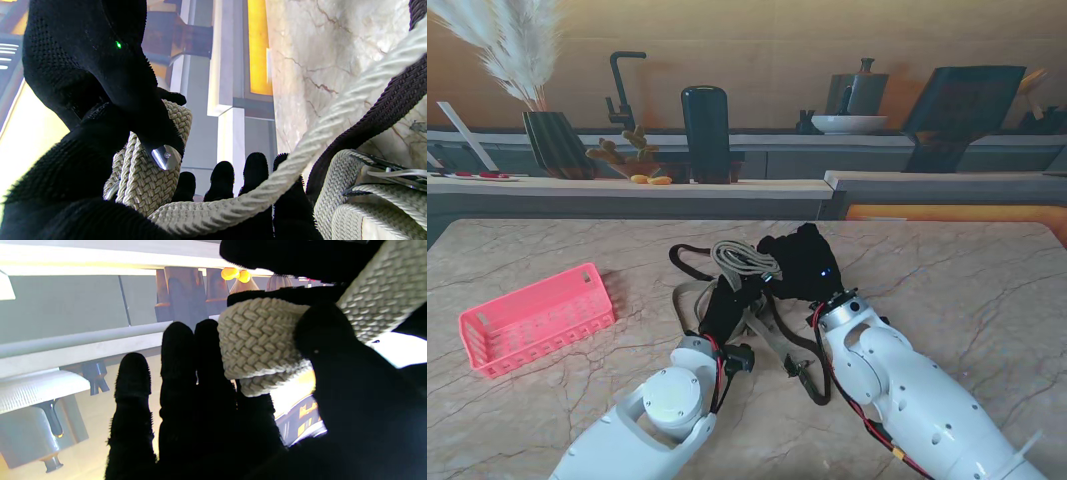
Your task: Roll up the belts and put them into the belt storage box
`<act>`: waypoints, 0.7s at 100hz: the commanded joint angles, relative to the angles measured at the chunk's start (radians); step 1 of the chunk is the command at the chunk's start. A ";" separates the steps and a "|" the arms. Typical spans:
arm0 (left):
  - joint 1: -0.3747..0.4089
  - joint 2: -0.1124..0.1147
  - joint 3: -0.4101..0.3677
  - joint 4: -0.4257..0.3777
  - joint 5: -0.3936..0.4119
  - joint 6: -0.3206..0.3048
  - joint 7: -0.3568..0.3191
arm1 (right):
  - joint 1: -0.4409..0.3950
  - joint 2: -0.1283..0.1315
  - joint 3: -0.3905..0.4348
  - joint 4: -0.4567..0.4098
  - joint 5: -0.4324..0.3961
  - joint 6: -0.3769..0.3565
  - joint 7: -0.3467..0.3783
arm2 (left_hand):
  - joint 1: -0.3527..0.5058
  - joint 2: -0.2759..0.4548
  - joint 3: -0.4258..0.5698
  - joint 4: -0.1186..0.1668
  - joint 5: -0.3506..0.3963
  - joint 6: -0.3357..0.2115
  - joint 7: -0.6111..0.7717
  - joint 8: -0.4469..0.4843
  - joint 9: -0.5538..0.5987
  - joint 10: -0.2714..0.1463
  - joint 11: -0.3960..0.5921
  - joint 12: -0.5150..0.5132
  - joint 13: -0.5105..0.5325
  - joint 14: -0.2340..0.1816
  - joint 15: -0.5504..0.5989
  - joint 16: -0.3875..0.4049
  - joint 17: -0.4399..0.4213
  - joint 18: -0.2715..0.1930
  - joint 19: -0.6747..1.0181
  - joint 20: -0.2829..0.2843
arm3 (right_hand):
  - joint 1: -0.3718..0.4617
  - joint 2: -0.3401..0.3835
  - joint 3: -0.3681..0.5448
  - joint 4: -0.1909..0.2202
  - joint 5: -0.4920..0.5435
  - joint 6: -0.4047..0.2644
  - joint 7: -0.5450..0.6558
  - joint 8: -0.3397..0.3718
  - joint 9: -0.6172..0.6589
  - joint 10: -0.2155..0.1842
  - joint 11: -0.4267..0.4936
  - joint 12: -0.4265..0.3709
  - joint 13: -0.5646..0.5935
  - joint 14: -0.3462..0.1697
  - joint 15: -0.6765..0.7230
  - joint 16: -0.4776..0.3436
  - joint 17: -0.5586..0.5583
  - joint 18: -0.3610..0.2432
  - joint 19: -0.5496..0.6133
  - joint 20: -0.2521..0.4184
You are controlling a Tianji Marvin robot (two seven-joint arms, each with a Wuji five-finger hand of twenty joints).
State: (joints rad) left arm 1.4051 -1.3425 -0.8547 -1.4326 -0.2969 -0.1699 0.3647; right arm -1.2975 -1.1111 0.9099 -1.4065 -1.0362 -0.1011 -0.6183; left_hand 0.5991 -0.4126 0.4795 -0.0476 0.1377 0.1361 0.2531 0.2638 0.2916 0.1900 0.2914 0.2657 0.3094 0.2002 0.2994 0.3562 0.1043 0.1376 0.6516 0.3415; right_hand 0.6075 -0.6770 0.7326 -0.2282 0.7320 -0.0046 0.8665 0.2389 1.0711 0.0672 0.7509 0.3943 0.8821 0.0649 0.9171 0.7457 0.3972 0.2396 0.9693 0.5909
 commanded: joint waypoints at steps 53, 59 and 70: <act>0.016 -0.036 -0.012 -0.046 -0.030 0.056 0.070 | -0.043 -0.018 -0.037 -0.014 0.056 -0.083 0.116 | 0.266 0.148 0.057 0.018 0.008 -0.042 0.316 0.113 0.229 -0.059 0.154 0.075 0.225 -0.046 0.173 0.029 0.173 -0.022 0.218 0.086 | -0.048 -0.039 0.148 0.085 0.009 -0.165 0.037 0.119 -0.153 0.015 -0.036 0.037 -0.094 -0.013 -0.106 -0.026 -0.049 0.040 -0.014 -0.029; 0.017 -0.037 -0.014 -0.050 -0.031 0.063 0.074 | -0.062 -0.013 -0.021 -0.039 0.060 -0.085 0.155 | 0.317 0.163 0.088 0.018 0.027 -0.033 0.379 0.128 0.315 -0.062 0.200 0.099 0.322 -0.038 0.236 0.055 0.259 -0.012 0.288 0.106 | -0.095 -0.025 0.160 0.111 0.000 -0.125 -0.090 0.210 -0.197 0.030 -0.061 0.044 -0.118 -0.007 -0.135 -0.029 -0.063 0.044 -0.039 -0.019; 0.021 -0.036 -0.019 -0.062 -0.051 0.075 0.074 | -0.112 0.000 0.025 -0.106 0.071 -0.075 0.264 | 0.505 0.125 0.049 -0.033 0.091 -0.033 0.437 0.144 0.459 -0.069 0.151 0.222 0.421 -0.034 0.292 0.074 0.348 0.003 0.347 0.096 | -0.160 0.033 0.126 0.168 -0.141 -0.051 -0.311 0.309 -0.319 0.052 -0.136 0.037 -0.185 0.002 -0.212 -0.052 -0.104 0.035 -0.093 -0.011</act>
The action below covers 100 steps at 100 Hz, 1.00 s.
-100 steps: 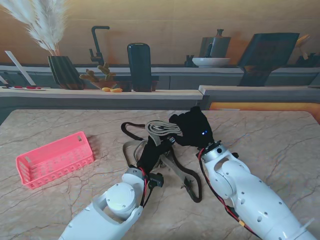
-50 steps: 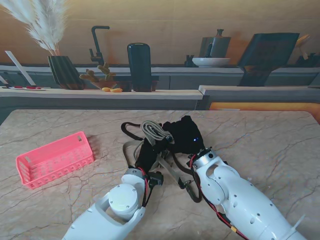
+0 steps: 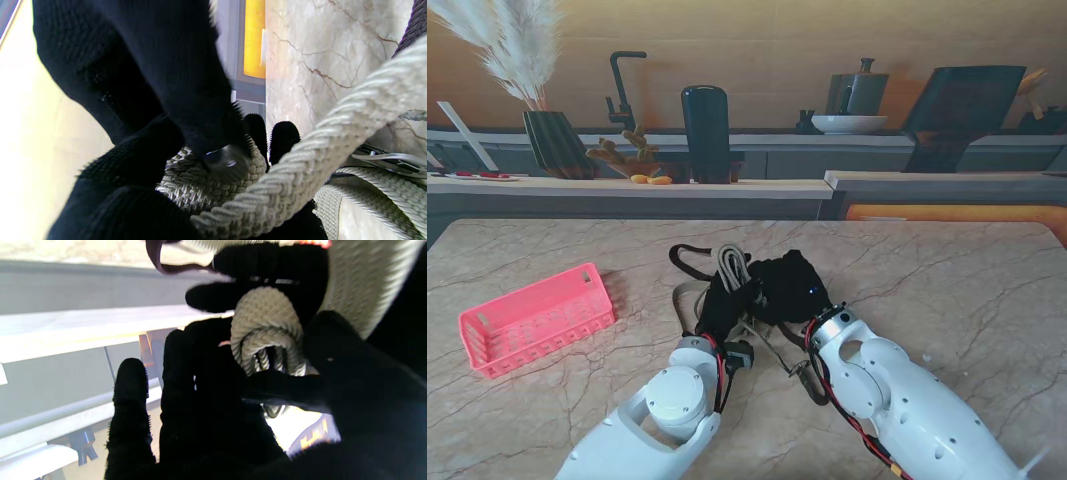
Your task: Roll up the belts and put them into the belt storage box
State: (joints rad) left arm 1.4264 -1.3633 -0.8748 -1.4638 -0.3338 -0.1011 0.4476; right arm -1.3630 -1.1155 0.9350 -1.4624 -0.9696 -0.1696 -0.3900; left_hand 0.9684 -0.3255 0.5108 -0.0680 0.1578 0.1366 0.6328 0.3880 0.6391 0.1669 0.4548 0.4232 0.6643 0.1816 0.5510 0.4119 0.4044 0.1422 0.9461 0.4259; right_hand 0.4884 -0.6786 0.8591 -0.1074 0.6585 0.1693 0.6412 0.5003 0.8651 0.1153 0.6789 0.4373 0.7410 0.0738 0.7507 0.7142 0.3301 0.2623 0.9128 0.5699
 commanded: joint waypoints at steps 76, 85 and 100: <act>-0.029 0.115 -0.061 -0.053 -0.058 0.225 -0.508 | -0.233 0.079 0.388 -0.268 -0.294 -0.279 0.075 | 0.069 -0.060 0.016 0.010 0.360 -0.032 0.197 0.192 0.351 0.039 0.196 0.375 0.409 0.008 0.509 0.354 0.316 0.267 0.557 0.213 | 0.098 0.081 -0.031 0.047 -0.487 -0.572 -0.085 0.066 -0.370 -0.042 -0.280 -0.075 -0.104 -0.013 -0.388 -0.185 0.011 -0.061 -0.151 0.065; -0.047 0.133 -0.058 -0.044 -0.059 0.234 -0.591 | -0.215 0.095 0.388 -0.272 -0.355 -0.312 0.106 | 0.069 -0.059 0.016 0.014 0.362 -0.026 0.187 0.187 0.354 0.041 0.211 0.368 0.426 0.003 0.517 0.348 0.340 0.265 0.571 0.206 | 0.099 0.069 -0.027 0.044 -0.544 -0.574 -0.095 0.036 -0.427 -0.042 -0.318 -0.097 -0.159 0.004 -0.471 -0.239 -0.006 -0.064 -0.172 0.064; -0.072 0.154 -0.052 -0.029 -0.076 0.240 -0.697 | -0.173 0.118 0.361 -0.256 -0.445 -0.331 0.100 | 0.072 -0.060 0.020 0.018 0.365 -0.017 0.177 0.182 0.352 0.044 0.216 0.365 0.430 0.004 0.519 0.342 0.343 0.267 0.574 0.198 | 0.078 0.039 -0.001 0.044 -0.571 -0.553 -0.158 -0.027 -0.507 -0.028 -0.355 -0.126 -0.223 0.012 -0.534 -0.292 -0.034 -0.069 -0.210 0.057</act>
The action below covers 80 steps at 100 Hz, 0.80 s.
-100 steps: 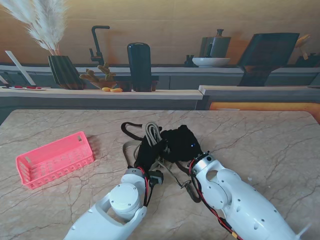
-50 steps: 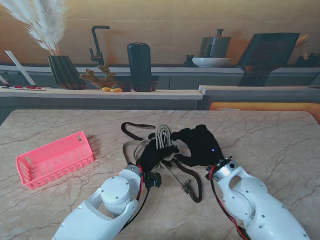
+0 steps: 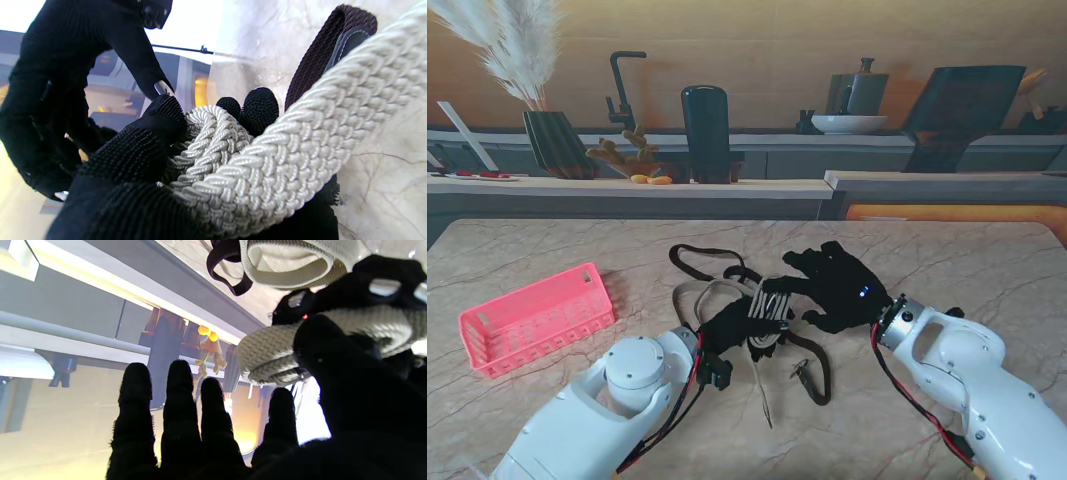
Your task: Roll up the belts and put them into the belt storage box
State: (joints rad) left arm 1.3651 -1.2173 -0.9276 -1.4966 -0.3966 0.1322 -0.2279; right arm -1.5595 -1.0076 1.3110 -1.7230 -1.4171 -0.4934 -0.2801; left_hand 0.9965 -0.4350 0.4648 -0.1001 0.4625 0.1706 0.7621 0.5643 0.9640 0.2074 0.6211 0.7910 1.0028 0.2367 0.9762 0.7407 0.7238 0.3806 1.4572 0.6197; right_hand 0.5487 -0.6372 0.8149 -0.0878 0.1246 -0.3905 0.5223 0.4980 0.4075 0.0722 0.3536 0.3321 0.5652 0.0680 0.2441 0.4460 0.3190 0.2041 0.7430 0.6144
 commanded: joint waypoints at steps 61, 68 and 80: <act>-0.045 0.018 0.026 0.029 -0.017 0.024 -0.091 | 0.185 0.020 -0.143 0.084 0.029 -0.100 0.099 | 0.055 0.055 0.057 0.055 0.061 -0.036 0.023 0.014 0.019 0.014 0.055 -0.009 0.102 -0.053 0.098 -0.011 0.040 0.031 0.083 -0.032 | -0.041 0.003 0.015 0.018 0.080 0.079 0.059 0.058 -0.022 0.029 0.062 0.010 0.006 -0.008 0.047 0.018 -0.021 -0.024 -0.030 0.031; -0.047 0.019 0.028 0.031 -0.017 0.024 -0.095 | 0.201 0.021 -0.155 0.089 0.034 -0.112 0.122 | 0.058 0.055 0.056 0.055 0.062 -0.037 0.023 0.015 0.019 0.016 0.055 -0.009 0.102 -0.053 0.099 -0.013 0.038 0.031 0.083 -0.035 | -0.043 0.004 0.013 0.017 0.082 0.096 0.056 0.058 -0.014 0.028 0.082 0.031 0.021 -0.018 0.065 0.038 -0.019 -0.027 -0.027 0.034; -0.053 0.021 0.032 0.036 -0.012 0.024 -0.106 | 0.224 0.022 -0.173 0.097 0.043 -0.125 0.158 | 0.061 0.057 0.053 0.056 0.061 -0.036 0.022 0.017 0.018 0.018 0.054 -0.010 0.100 -0.049 0.097 -0.015 0.036 0.032 0.084 -0.039 | -0.043 0.009 0.008 0.019 0.090 0.141 0.034 0.048 0.007 0.031 0.116 0.066 0.050 -0.032 0.109 0.076 -0.012 -0.030 -0.021 0.039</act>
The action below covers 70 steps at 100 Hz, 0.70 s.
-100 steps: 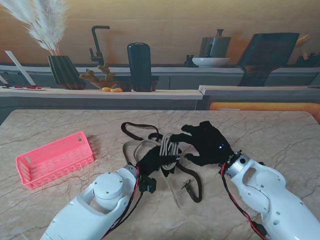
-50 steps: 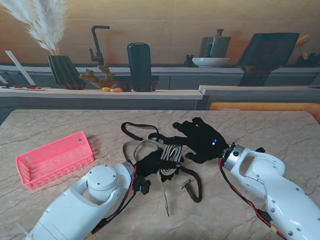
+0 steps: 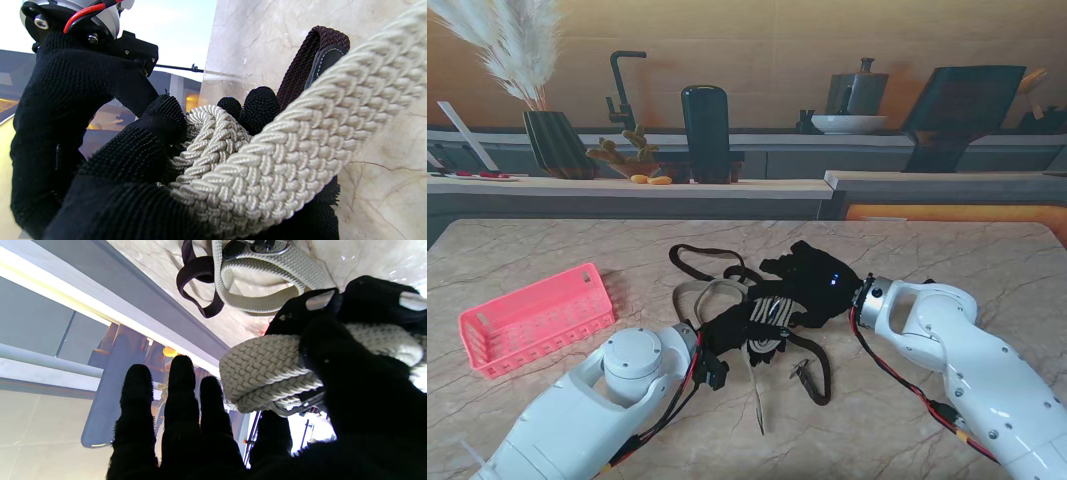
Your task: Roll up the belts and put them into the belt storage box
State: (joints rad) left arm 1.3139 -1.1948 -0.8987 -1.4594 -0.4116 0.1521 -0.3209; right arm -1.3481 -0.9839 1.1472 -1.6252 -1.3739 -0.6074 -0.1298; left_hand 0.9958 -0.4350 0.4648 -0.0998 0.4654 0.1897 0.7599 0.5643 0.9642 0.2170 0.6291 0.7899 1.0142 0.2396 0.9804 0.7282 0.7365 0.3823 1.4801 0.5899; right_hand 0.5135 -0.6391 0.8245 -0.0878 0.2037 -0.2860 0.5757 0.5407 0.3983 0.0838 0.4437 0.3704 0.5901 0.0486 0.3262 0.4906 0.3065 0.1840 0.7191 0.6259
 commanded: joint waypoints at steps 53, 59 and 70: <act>-0.003 0.003 -0.005 -0.003 0.012 0.017 -0.020 | 0.039 0.000 -0.040 0.047 -0.004 -0.041 -0.100 | 0.068 0.061 0.043 0.058 0.060 -0.052 0.017 0.018 0.014 0.014 0.040 -0.016 0.086 -0.043 0.089 -0.010 0.025 0.033 0.067 -0.018 | 0.173 0.146 -0.149 -0.062 0.573 -0.117 0.397 -0.153 0.573 -0.129 0.147 0.122 0.211 -0.077 0.353 0.238 0.064 0.023 0.070 0.037; 0.000 0.002 -0.008 -0.006 0.010 0.017 -0.016 | 0.040 -0.001 -0.044 0.052 -0.006 -0.036 -0.118 | 0.064 0.061 0.041 0.058 0.058 -0.053 0.012 0.015 0.012 0.014 0.038 -0.018 0.082 -0.039 0.086 -0.011 0.019 0.034 0.065 -0.020 | 0.164 0.106 -0.109 -0.073 0.630 -0.104 0.410 -0.205 0.657 -0.134 0.133 0.099 0.243 -0.078 0.371 0.242 0.080 0.028 0.083 0.033; 0.008 -0.001 -0.014 -0.011 0.008 0.011 0.000 | 0.045 -0.007 -0.052 0.074 0.009 -0.004 -0.160 | -0.004 0.084 -0.002 0.065 0.041 -0.064 -0.104 -0.020 -0.052 0.008 -0.025 -0.058 -0.017 0.012 0.006 -0.010 -0.099 0.044 -0.022 -0.004 | 0.136 0.054 -0.012 -0.105 0.684 -0.069 0.443 -0.284 0.733 -0.120 0.146 0.070 0.287 -0.069 0.422 0.258 0.098 0.042 0.109 0.022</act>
State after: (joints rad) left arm 1.3116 -1.1904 -0.9037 -1.4582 -0.3998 0.1653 -0.3382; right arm -1.3036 -0.9835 1.1007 -1.5609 -1.3765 -0.6339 -0.2773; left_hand 0.9949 -0.4350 0.4648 -0.0986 0.4859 0.1953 0.7305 0.5614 0.9518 0.2296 0.6293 0.7558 1.0151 0.2576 0.9993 0.7177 0.6962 0.3915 1.4795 0.5770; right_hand 0.6077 -0.6864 0.6239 -0.2009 0.7039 -0.2339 0.7213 0.2481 1.0316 -0.0034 0.5359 0.4414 0.8502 -0.0136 0.7054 0.7214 0.3978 0.1935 0.7906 0.6495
